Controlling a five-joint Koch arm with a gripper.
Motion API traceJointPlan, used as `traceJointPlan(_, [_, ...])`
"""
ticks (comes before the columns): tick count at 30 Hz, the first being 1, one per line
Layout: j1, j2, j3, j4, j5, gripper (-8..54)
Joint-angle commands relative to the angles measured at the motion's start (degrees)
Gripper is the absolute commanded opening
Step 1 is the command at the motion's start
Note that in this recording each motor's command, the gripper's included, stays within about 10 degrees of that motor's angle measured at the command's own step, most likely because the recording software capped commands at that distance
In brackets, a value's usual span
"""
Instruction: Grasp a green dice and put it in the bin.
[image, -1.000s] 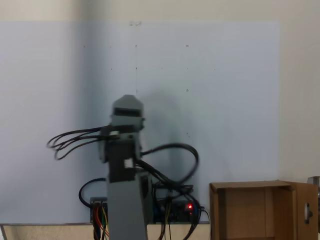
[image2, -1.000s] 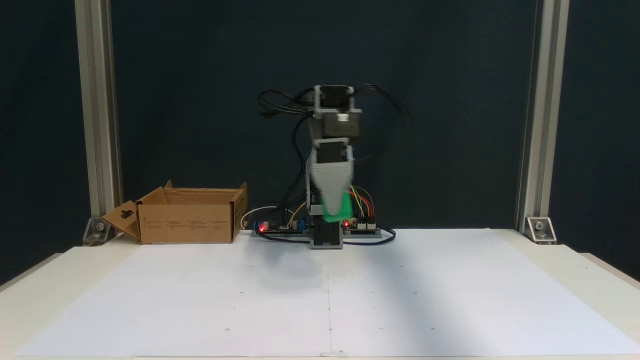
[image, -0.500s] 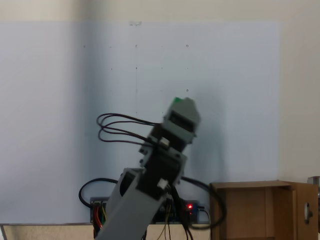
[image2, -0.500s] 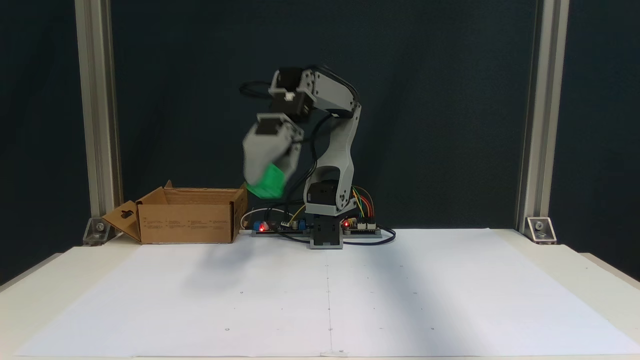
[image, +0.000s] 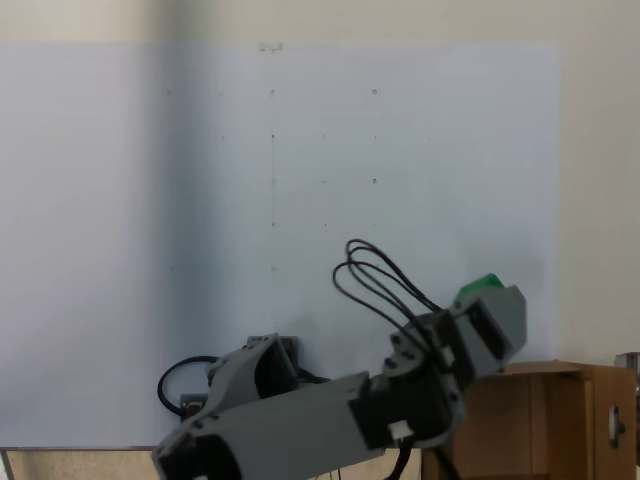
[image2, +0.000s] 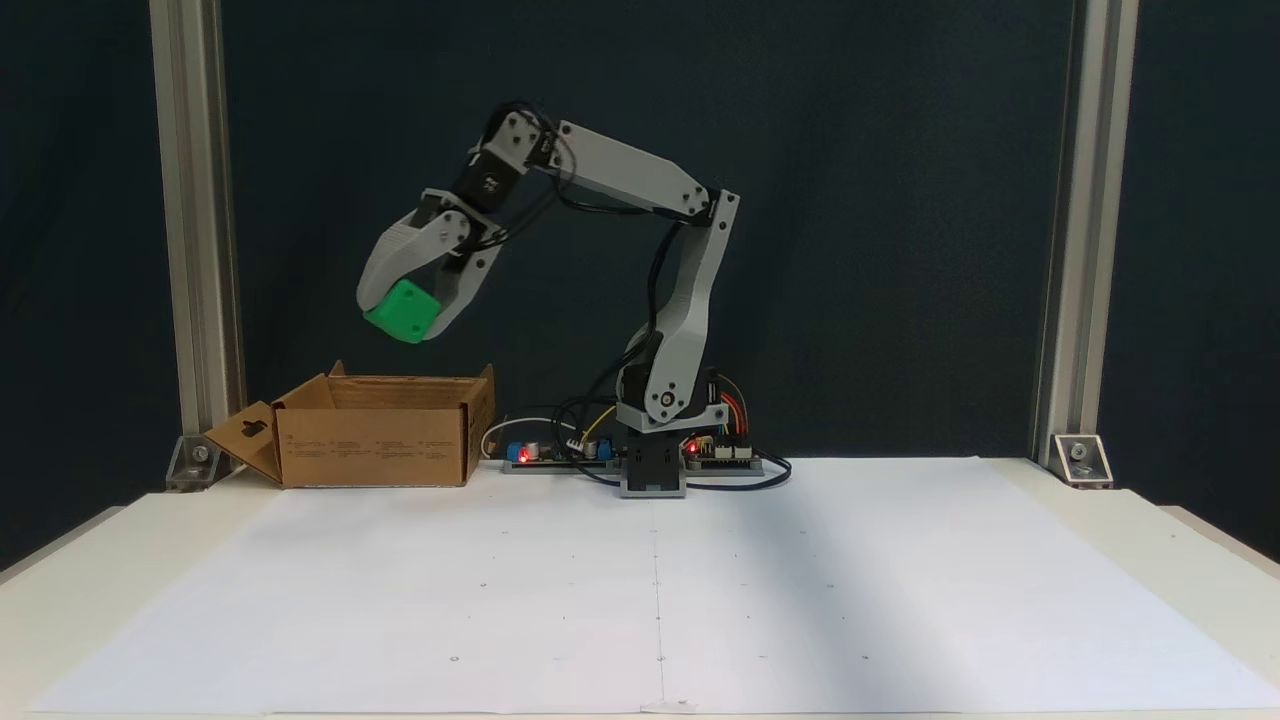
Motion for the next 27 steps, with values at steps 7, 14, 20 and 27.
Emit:
traceJointPlan(7, [21.18, -2.99, -8.00, -0.97, -10.90, 11.8])
traceJointPlan(14, [30.50, -6.24, -8.00, 0.18, -14.06, 11.8])
traceJointPlan(20, [34.01, -13.71, -8.00, -2.29, -16.17, 11.8])
traceJointPlan(27, [34.72, -18.02, -8.00, -2.90, -16.17, 11.8])
